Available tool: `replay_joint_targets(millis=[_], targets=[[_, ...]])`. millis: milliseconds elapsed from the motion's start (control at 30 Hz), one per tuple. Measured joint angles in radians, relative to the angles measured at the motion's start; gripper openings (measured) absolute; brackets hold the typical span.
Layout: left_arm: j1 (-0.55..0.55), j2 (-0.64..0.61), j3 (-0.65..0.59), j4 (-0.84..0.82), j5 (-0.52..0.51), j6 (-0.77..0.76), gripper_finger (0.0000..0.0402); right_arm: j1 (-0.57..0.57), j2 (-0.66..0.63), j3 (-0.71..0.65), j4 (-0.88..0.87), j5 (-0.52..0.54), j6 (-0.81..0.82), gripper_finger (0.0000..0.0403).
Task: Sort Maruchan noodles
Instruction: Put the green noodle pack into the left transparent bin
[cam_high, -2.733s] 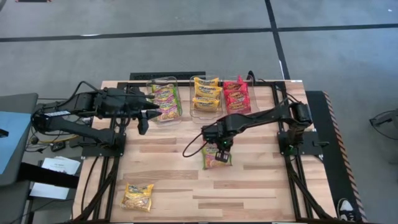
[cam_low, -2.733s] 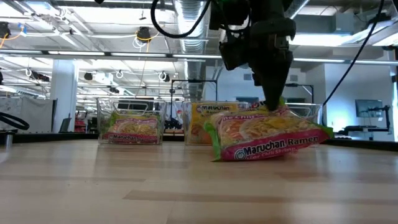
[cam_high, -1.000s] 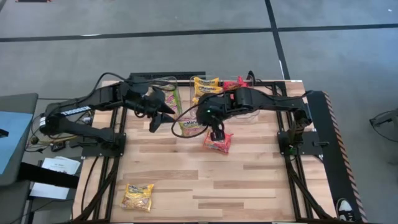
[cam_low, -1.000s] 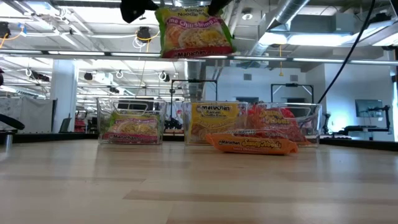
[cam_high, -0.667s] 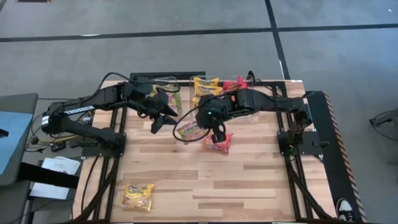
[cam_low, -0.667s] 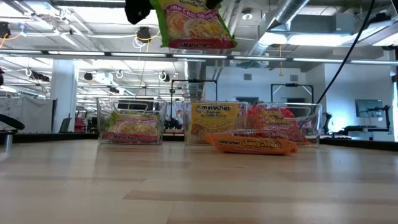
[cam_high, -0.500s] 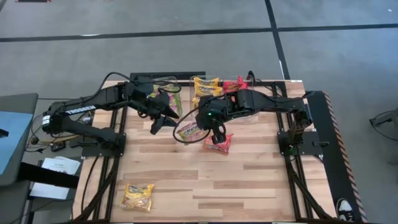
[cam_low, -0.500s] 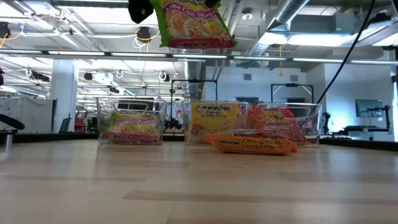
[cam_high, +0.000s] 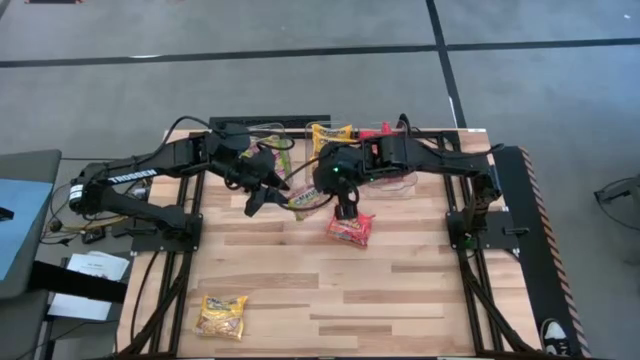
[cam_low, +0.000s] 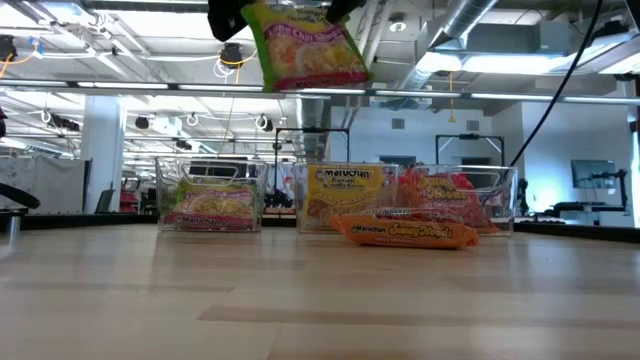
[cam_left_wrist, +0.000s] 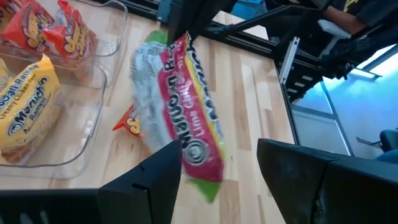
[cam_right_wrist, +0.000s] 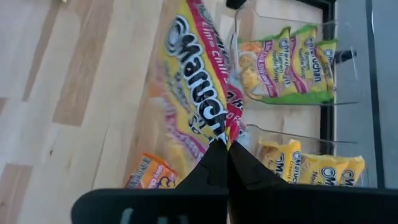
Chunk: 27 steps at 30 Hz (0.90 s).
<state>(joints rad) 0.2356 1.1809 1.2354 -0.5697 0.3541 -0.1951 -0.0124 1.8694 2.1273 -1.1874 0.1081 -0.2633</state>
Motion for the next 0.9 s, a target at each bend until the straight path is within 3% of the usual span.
replay_joint_targets(millis=[267, 900], targets=[[0.000, 0.000, 0.000, 0.000, -0.075, -0.001, 0.0197, -0.001, 0.000, 0.000, 0.024, -0.001, 0.001, 0.0004], [0.000, 0.055, -0.001, 0.007, -0.072, 0.002, 0.0196, -0.006, 0.001, 0.112, 0.029, -0.001, 0.083, 0.0003]])
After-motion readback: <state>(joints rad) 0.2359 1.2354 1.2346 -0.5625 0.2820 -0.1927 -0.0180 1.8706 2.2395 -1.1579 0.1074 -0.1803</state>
